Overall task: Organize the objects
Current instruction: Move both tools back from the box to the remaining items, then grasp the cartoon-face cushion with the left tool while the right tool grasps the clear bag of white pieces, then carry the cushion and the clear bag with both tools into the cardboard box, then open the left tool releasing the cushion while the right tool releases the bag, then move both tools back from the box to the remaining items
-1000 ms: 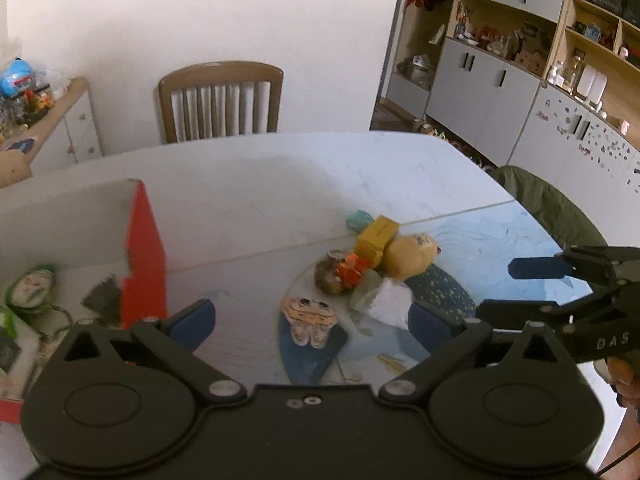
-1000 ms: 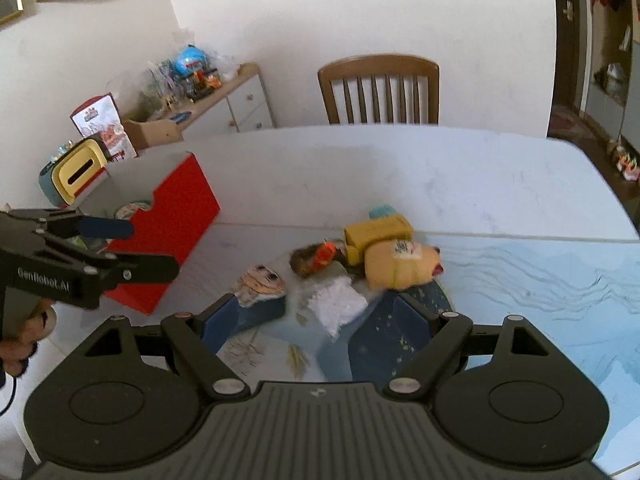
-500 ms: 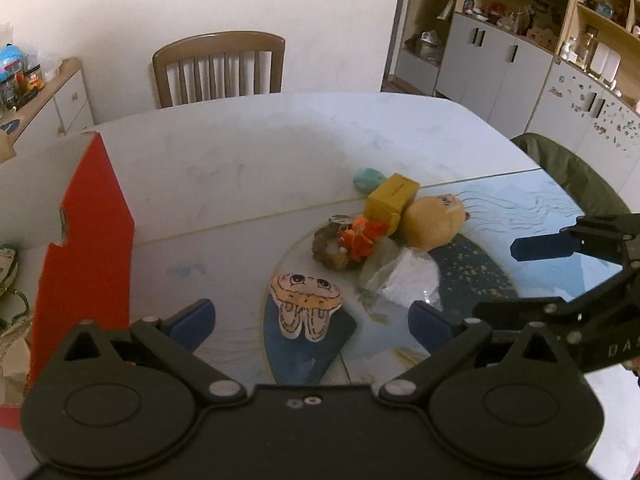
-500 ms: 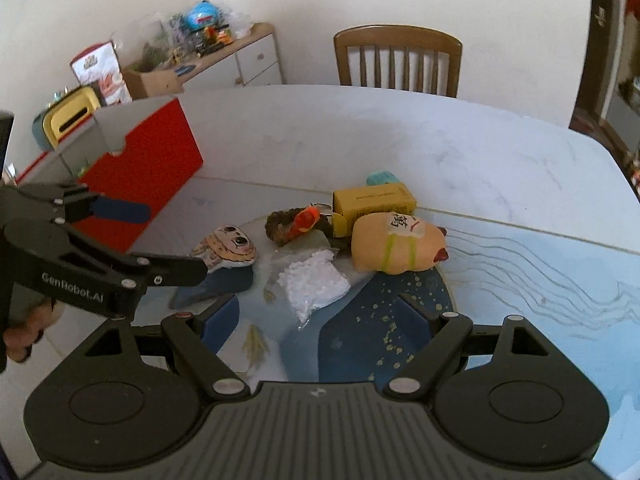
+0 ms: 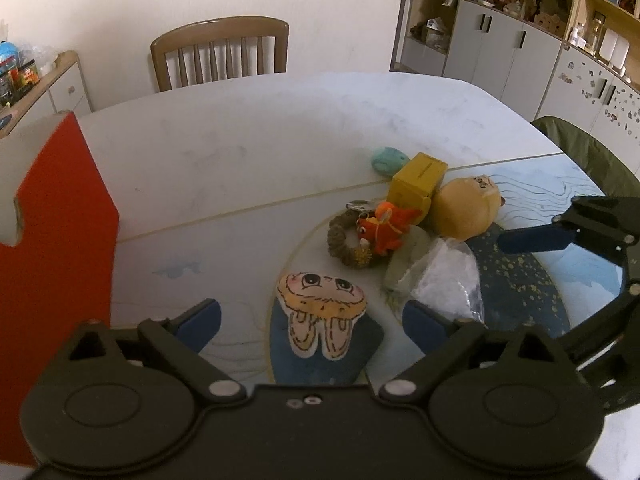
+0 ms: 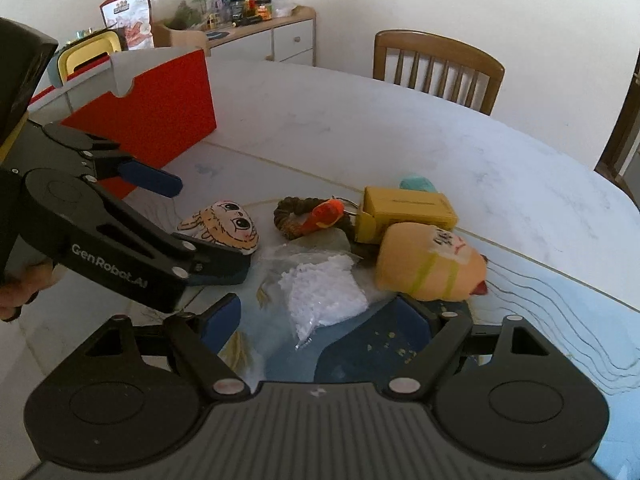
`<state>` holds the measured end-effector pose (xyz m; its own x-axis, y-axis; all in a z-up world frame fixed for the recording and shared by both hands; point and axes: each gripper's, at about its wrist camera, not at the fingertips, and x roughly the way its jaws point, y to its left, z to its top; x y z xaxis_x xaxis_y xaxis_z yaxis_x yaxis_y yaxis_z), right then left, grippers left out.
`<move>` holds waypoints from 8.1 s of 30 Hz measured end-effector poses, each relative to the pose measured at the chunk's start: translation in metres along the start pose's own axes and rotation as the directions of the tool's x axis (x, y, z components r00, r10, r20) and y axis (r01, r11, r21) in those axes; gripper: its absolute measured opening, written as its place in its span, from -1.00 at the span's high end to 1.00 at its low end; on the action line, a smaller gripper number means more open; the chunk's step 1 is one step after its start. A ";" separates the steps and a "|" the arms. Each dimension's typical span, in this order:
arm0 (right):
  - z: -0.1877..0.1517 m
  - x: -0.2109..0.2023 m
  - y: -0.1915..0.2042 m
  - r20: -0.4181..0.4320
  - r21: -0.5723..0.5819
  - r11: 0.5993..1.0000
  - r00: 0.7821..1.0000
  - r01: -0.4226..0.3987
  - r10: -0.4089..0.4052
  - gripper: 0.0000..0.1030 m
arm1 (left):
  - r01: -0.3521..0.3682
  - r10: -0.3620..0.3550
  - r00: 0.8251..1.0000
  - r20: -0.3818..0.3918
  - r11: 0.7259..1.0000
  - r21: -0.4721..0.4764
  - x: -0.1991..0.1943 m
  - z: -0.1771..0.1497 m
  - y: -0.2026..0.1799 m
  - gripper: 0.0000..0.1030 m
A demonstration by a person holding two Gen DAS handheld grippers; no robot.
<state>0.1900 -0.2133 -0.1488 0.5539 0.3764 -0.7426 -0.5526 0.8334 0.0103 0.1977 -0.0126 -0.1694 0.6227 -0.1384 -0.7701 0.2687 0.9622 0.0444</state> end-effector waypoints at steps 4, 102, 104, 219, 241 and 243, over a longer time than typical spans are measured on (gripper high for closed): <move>-0.001 0.008 -0.001 -0.003 0.019 1.000 1.000 -0.004 0.004 -0.35 | 0.010 -0.010 1.000 -0.003 1.000 0.002 0.004 0.001 0.001 -0.68; 0.194 0.003 0.194 0.082 0.170 0.982 0.994 -0.084 0.071 0.35 | -0.010 0.014 1.000 0.019 0.983 -0.185 -0.135 0.006 0.238 0.02; 0.198 0.016 0.198 0.064 0.162 0.984 0.996 -0.072 0.063 0.35 | -0.014 0.015 1.000 0.004 0.983 -0.182 -0.129 0.005 0.242 0.02; 0.041 -0.147 0.051 0.165 0.350 0.936 0.986 -0.042 -0.018 -0.56 | 0.115 -0.115 0.988 0.101 0.993 0.008 -0.169 0.018 0.053 -0.95; 0.004 -0.099 -0.050 0.068 0.372 0.919 0.983 0.133 -0.170 -0.64 | 0.200 -0.200 0.978 0.062 0.980 -0.001 -0.078 0.036 -0.011 -0.99; 0.003 -0.090 -0.053 0.062 0.363 0.922 0.984 0.134 -0.168 -0.64 | 0.205 -0.204 0.977 0.062 0.979 0.001 -0.070 0.037 -0.015 -0.99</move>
<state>0.1714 -0.2907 -0.0803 0.6765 0.2560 -0.6905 -0.2092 0.9658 0.1530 0.1776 -0.0262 -0.0926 0.5987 -0.3463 -0.7222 0.3912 0.9133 -0.1137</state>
